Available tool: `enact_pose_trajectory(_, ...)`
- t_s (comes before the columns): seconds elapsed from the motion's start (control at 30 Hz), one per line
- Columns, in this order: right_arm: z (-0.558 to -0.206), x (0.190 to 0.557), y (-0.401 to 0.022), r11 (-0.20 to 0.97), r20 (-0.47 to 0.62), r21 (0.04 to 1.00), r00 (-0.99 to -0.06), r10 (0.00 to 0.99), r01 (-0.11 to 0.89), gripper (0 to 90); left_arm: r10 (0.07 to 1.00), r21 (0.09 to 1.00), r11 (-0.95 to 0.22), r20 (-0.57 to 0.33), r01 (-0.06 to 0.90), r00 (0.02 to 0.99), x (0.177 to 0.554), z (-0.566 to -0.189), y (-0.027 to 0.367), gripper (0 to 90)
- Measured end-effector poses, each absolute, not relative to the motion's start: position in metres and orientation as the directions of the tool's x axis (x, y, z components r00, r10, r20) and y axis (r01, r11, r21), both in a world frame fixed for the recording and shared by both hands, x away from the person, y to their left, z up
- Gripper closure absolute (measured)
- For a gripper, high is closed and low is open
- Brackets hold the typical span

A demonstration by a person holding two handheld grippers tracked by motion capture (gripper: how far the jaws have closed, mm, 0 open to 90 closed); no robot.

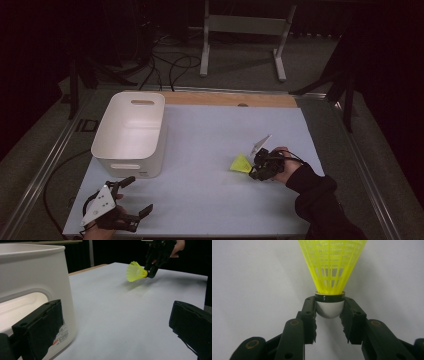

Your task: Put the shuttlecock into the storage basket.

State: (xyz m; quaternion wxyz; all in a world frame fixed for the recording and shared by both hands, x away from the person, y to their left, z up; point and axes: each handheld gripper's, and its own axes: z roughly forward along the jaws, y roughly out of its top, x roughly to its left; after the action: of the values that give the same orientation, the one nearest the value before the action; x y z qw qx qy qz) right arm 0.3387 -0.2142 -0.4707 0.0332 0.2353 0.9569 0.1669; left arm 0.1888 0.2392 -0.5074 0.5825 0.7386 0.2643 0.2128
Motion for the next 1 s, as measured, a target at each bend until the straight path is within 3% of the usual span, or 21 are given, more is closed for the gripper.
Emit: enact_pose_trajectory(1.0, -0.446, 0.337, -0.165, 0.875, 0.009, 0.381, -0.947, 0.320, 0.299, 65.7, 0.636, 0.973, -0.182, 0.006, 0.142, 0.772, 0.188, -0.507, 0.239, 0.0)
